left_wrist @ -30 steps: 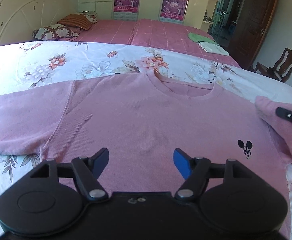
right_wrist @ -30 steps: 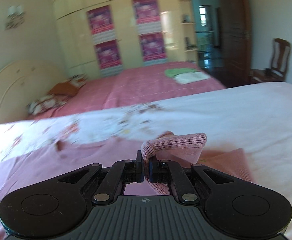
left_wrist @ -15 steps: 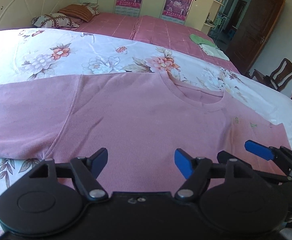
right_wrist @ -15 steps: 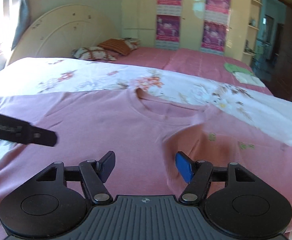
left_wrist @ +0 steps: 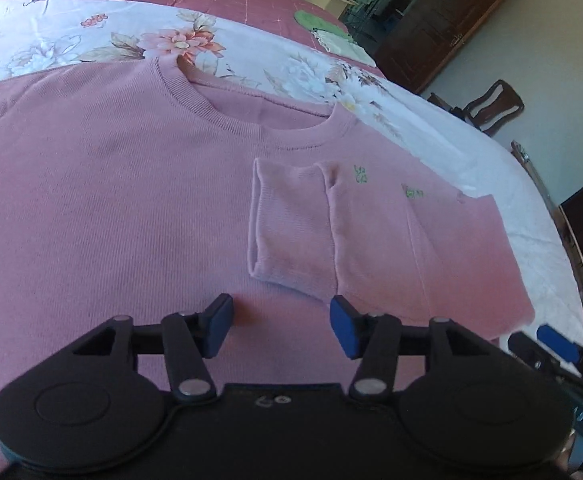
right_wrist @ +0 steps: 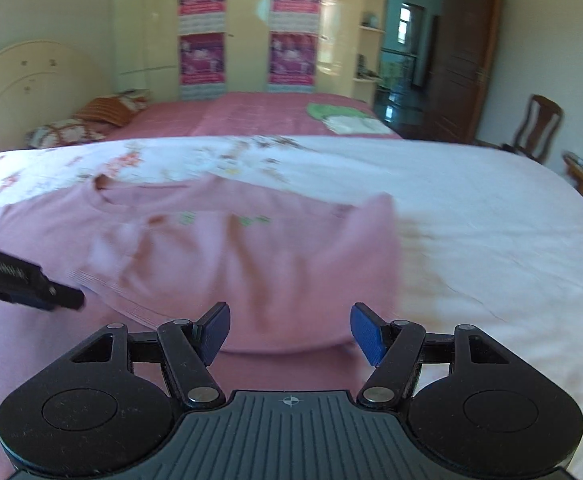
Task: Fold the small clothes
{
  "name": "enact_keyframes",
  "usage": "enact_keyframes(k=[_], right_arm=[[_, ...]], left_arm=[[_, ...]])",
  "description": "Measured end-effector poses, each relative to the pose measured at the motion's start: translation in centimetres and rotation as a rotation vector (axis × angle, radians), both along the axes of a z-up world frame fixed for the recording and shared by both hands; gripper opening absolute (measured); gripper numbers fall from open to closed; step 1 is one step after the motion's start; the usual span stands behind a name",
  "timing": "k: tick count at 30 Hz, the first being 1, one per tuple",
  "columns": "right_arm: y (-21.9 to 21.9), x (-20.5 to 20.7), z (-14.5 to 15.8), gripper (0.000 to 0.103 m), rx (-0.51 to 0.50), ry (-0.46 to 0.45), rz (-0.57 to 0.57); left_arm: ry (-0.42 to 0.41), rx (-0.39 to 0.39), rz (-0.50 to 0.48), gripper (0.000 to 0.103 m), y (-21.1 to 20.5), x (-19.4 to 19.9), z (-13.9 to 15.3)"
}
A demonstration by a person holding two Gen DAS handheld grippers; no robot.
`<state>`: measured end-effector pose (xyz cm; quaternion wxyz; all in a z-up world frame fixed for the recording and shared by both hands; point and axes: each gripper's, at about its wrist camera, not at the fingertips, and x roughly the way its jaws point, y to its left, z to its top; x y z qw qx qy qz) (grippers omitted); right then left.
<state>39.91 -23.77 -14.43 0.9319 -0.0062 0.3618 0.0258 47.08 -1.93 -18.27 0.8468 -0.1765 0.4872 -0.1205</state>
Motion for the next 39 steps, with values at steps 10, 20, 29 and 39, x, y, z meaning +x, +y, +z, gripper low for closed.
enact_keyframes(k=[10, 20, 29, 39], right_arm=[[-3.4, -0.2, -2.0, 0.066, -0.004, 0.04, -0.094], [-3.0, 2.1, -3.3, 0.066, 0.015, 0.04, -0.117], [-1.8, 3.8, -3.3, 0.014, 0.053, 0.027, -0.09], [-3.4, 2.6, -3.7, 0.009, 0.076, 0.084, -0.111]], left_arm=[[-0.023, -0.144, 0.108, 0.018, -0.4, 1.3, -1.5], [-0.231, -0.203, 0.197, 0.006, 1.9, -0.2, 3.0], [-0.291, -0.084, 0.295, 0.006, 7.8, -2.2, 4.4], [-0.192, 0.121, 0.23, 0.02, 6.8, -3.1, 0.2]])
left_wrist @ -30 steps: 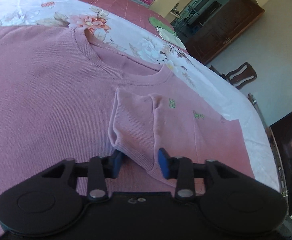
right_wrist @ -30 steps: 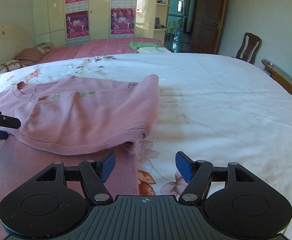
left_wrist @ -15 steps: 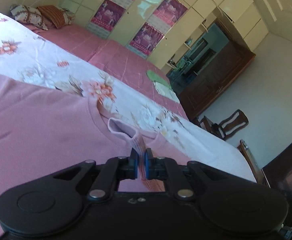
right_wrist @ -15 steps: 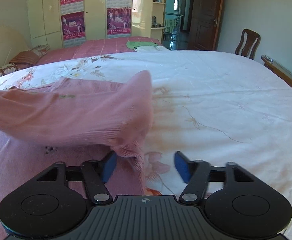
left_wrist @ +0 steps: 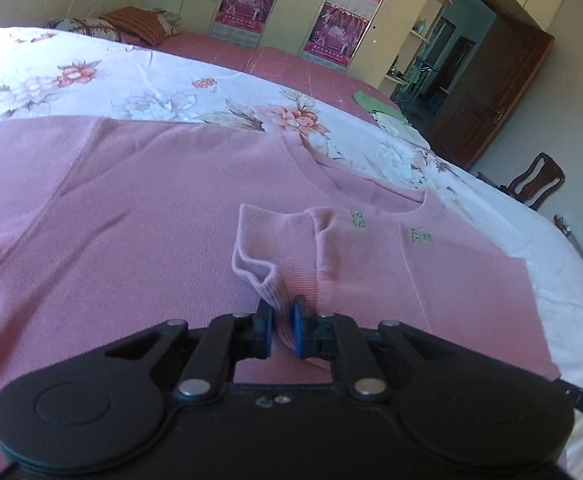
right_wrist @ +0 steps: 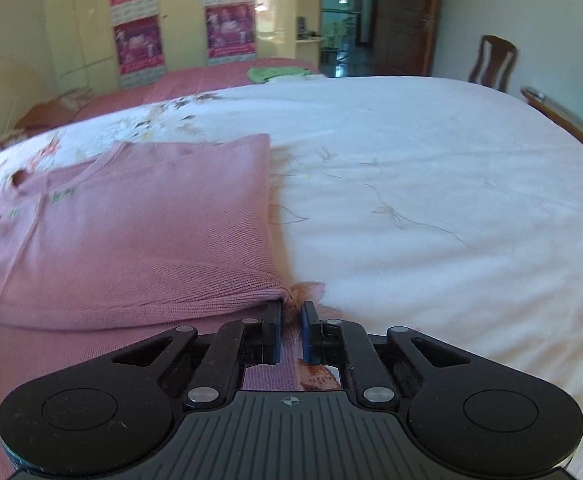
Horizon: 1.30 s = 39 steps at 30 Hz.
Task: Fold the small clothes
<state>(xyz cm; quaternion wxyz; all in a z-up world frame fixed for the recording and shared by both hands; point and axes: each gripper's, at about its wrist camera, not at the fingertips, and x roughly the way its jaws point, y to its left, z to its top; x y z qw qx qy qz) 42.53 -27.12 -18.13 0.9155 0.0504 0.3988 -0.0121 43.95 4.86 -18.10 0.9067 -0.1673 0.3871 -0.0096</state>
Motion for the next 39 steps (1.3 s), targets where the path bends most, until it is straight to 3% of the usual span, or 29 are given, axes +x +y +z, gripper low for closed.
enact_keyframes(k=[2, 4, 5, 6, 11, 13, 15, 16, 19, 23, 25, 27, 28, 30, 34, 36, 37, 39], right_arm=[[-0.5, -0.5, 0.9, 0.016, 0.048, -0.01, 0.001], [-1.0, -1.5, 2.0, 0.054, 0.094, -0.053, 0.002], [-1.0, -1.9, 2.6, 0.079, 0.095, -0.078, 0.006], [-0.9, -2.2, 3.1, 0.082, 0.089, -0.103, 0.015], [0.1, 1.0, 3.1, 0.08, 0.116, -0.072, 0.048], [0.2, 2.3, 2.1, 0.065, 0.113, -0.033, 0.036], [-0.1, 2.9, 0.8, 0.035, 0.118, 0.024, 0.021], [-0.4, 2.8, 0.1, 0.031, 0.125, 0.048, 0.017], [-0.9, 1.7, -0.4, 0.028, 0.088, 0.037, 0.022], [-1.6, 0.8, -0.4, 0.029, 0.086, 0.027, 0.004], [-1.5, 1.0, 0.5, 0.029, 0.108, -0.001, 0.01], [-1.1, 2.2, 1.4, 0.031, 0.101, -0.03, 0.029], [-0.9, 3.2, 1.6, 0.033, 0.107, -0.03, 0.032], [-0.8, 5.3, 1.7, 0.056, 0.137, -0.031, 0.027], [-0.5, 10.1, 1.0, 0.057, 0.14, -0.014, 0.014], [-0.4, 11.8, 0.4, 0.057, 0.143, 0.009, 0.004], [-0.3, 12.4, 0.1, 0.056, 0.131, 0.016, 0.0], [0.0, 13.0, -0.5, 0.031, 0.081, 0.02, 0.005]], left_arm=[[-0.023, 0.025, 0.034, 0.025, 0.7, -0.9, 0.7], [-0.046, 0.043, 0.059, 0.026, 1.6, -1.8, 1.7], [-0.06, 0.048, 0.059, 0.026, 1.9, -2.1, 2.3], [-0.07, 0.056, 0.05, 0.026, 2.0, -2.3, 2.7], [-0.084, 0.039, -0.04, 0.026, -0.6, -1.3, 3.7], [-0.074, 0.033, -0.071, 0.029, -2.0, -0.4, 3.2], [-0.038, 0.03, -0.084, 0.029, -2.9, 0.6, 1.9], [-0.014, 0.025, -0.085, 0.029, -3.1, 1.0, 1.2], [0.02, 0.038, -0.08, 0.026, -2.7, 1.0, -0.6], [0.021, 0.054, -0.096, 0.026, -2.3, 0.7, -0.1], [0.004, 0.054, -0.083, 0.037, -2.1, 0.9, 0.9], [-0.037, 0.084, -0.058, 0.068, -2.3, 1.3, 1.6], [-0.051, 0.092, -0.045, 0.073, -2.4, 1.6, 1.8], [-0.049, 0.08, -0.033, 0.072, -2.5, 2.4, 1.5], [-0.005, 0.062, -0.027, 0.062, -2.5, 4.0, -0.3], [-0.019, 0.094, -0.033, 0.06, -2.6, 4.0, -0.7], [-0.021, 0.12, -0.043, 0.059, -2.7, 4.0, -0.8], [-0.028, 0.156, -0.058, 0.054, -2.9, 3.8, -1.1]])
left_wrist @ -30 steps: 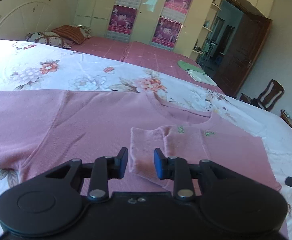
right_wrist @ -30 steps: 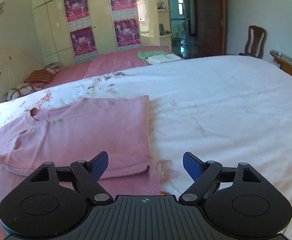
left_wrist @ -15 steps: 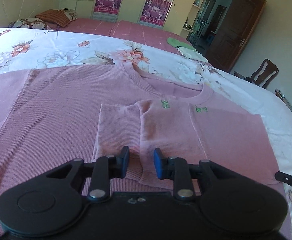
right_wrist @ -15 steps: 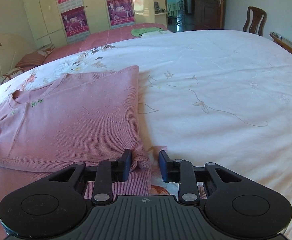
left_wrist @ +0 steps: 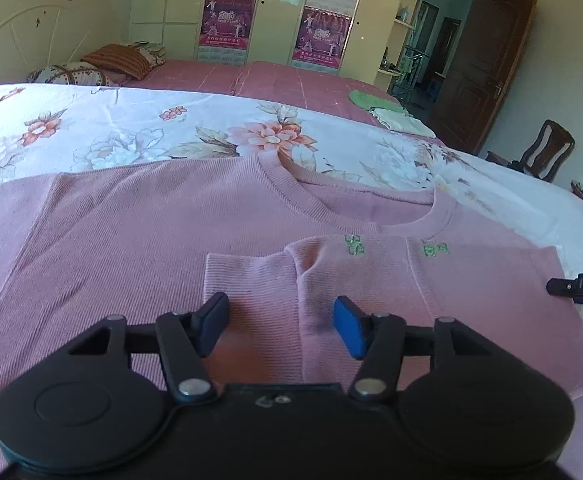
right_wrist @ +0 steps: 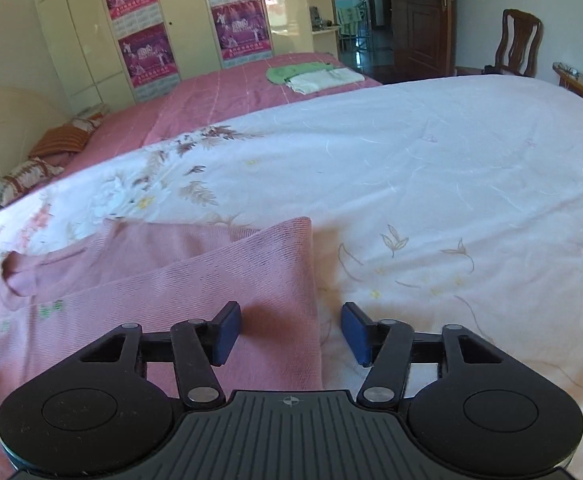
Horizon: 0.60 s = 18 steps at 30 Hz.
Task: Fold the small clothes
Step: 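Move the left tool to the other sleeve cuff and grasp it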
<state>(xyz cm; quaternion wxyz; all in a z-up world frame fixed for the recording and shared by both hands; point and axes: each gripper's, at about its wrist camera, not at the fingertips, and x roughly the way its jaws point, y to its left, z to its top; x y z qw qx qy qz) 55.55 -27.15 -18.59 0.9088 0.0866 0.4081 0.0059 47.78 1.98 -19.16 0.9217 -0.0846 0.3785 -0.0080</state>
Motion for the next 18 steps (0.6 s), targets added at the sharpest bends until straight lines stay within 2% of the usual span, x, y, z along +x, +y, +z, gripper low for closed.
enact_keyframes(k=[3, 5, 7, 8, 10, 13, 14, 17, 18], right_arm=[[0.1, -0.2, -0.3, 0.03, -0.045, -0.011, 0.004], [-0.3, -0.5, -0.4, 0.031, -0.025, -0.019, -0.022], [-0.1, -1.1, 0.1, 0.036, -0.019, -0.026, -0.036], [0.3, -1.6, 0.5, 0.037, -0.026, -0.038, -0.019], [1.7, -3.0, 1.5, 0.037, -0.041, -0.066, 0.033], [4.3, -5.3, 2.8, 0.039, -0.011, -0.098, 0.122], [5.3, -5.9, 3.1, 0.04, -0.003, -0.103, 0.15], [8.4, -7.7, 3.6, 0.06, 0.043, -0.121, 0.239], [10.1, -7.9, 3.7, 0.06, 0.047, -0.123, 0.277]], left_arm=[[-0.003, 0.011, -0.005, 0.052, 0.2, -0.1, 0.1], [0.002, 0.033, -0.002, 0.052, 0.1, -0.3, 0.4], [0.003, 0.053, 0.006, 0.062, 0.0, -0.8, 1.0], [-0.007, 0.063, 0.026, 0.073, 0.2, -1.2, 1.4], [-0.029, 0.065, 0.057, 0.077, 0.9, -2.2, 2.2], [-0.012, 0.071, 0.093, 0.082, 2.5, -3.7, 3.4], [-0.004, 0.081, 0.113, 0.083, 3.2, -4.3, 3.8], [0.005, 0.101, 0.189, 0.083, 6.0, -6.7, 4.8], [0.011, 0.098, 0.216, 0.083, 7.1, -7.5, 5.0]])
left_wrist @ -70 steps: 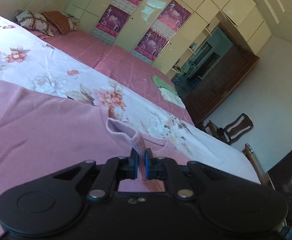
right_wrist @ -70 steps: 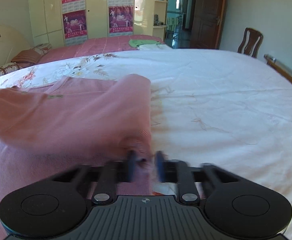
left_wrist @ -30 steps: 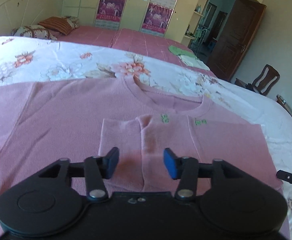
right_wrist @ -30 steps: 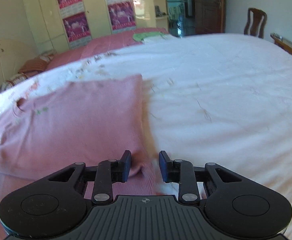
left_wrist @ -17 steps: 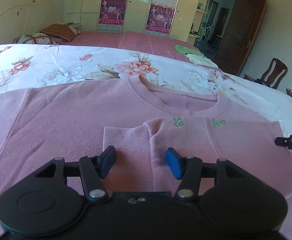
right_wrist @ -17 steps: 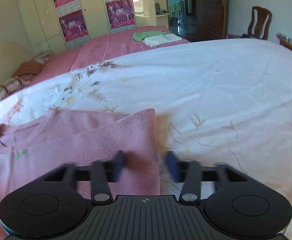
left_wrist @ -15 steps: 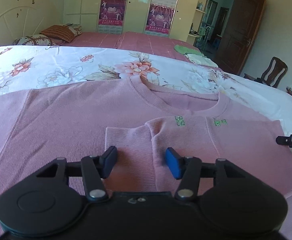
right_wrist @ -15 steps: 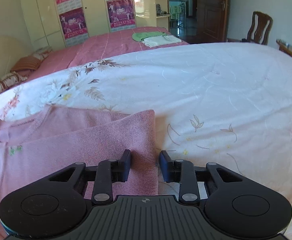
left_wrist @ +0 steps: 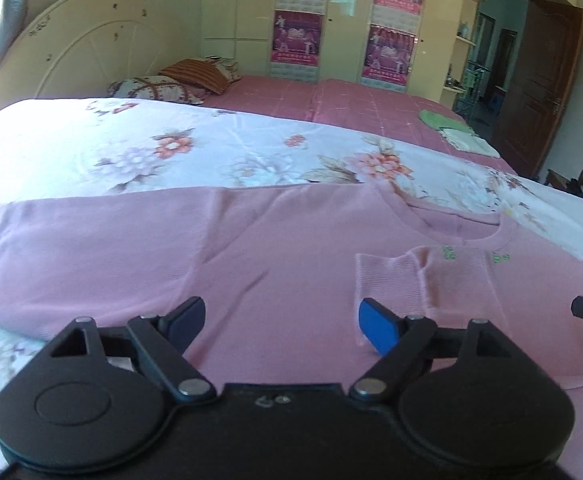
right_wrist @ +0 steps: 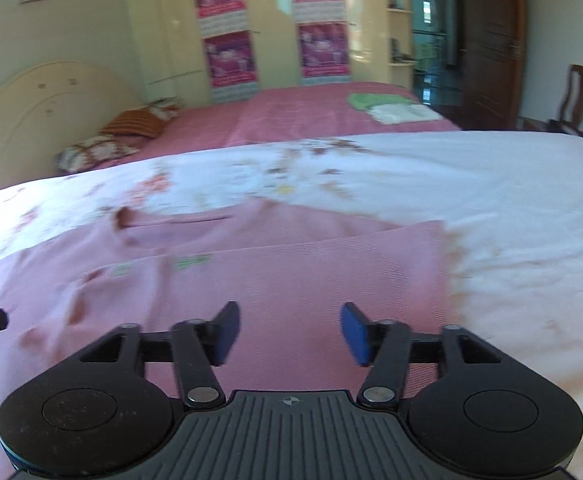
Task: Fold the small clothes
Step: 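Move the left tool to the other sleeve cuff and grasp it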
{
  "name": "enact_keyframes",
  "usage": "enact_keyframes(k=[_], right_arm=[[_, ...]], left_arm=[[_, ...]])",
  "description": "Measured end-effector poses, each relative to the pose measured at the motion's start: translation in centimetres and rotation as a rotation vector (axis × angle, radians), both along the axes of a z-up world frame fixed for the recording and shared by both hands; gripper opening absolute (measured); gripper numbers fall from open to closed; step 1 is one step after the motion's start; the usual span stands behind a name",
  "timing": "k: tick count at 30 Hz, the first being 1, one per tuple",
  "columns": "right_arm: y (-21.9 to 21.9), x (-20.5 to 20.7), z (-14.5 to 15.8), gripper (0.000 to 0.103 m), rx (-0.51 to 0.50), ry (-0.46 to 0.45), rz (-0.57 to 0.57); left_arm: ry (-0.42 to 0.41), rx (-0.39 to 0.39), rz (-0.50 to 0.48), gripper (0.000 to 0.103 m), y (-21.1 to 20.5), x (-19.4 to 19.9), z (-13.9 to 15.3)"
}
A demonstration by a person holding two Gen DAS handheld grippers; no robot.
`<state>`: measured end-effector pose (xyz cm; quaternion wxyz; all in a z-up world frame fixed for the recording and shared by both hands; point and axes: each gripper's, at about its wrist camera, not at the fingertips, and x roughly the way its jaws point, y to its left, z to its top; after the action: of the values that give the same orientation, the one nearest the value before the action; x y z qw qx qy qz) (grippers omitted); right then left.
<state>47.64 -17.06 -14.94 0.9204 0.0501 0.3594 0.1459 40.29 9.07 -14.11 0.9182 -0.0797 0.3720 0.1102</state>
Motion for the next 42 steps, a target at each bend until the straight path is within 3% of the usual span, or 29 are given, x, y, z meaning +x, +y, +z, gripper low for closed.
enact_keyframes(k=[6, 13, 17, 26, 29, 31, 34, 37, 40, 42], right_arm=[[7.3, -1.9, 0.4, 0.06, 0.023, 0.0, 0.165], [14.4, -3.7, 0.8, 0.06, -0.015, -0.025, 0.258], [18.0, -3.4, 0.7, 0.06, -0.052, -0.022, 0.281], [24.0, -1.1, -0.9, 0.06, -0.091, 0.011, 0.26], [25.3, -0.3, -1.7, 0.06, -0.106, 0.024, 0.248], [25.9, 0.0, -2.3, 0.06, -0.114, 0.039, 0.243], [26.3, 0.2, -3.1, 0.06, -0.117, 0.053, 0.232], [26.7, 0.2, -3.5, 0.06, -0.129, 0.049, 0.224], [27.0, 0.2, -3.5, 0.06, -0.127, 0.045, 0.218], [27.1, 0.3, -3.5, 0.06, -0.123, 0.043, 0.213]], left_arm=[[0.01, -0.095, 0.224, 0.083, 8.1, -5.4, 1.3], [0.012, -0.087, 0.331, 0.082, 14.9, -8.4, 1.5], [0.021, -0.078, 0.374, 0.082, 18.6, -8.7, 0.9], [0.04, -0.143, 0.477, 0.083, 26.6, -8.4, -1.1], [0.036, -0.199, 0.508, 0.085, 28.9, -8.1, -1.9], [0.032, -0.275, 0.533, 0.085, 30.5, -8.2, -2.7], [-0.028, -0.335, 0.542, 0.083, 32.0, -8.4, -3.3], [-0.093, -0.389, 0.57, 0.074, 33.2, -8.7, -3.6], [-0.149, -0.439, 0.607, 0.056, 34.7, -8.9, -4.0], [-0.171, -0.462, 0.634, 0.032, 35.8, -8.8, -4.5]])
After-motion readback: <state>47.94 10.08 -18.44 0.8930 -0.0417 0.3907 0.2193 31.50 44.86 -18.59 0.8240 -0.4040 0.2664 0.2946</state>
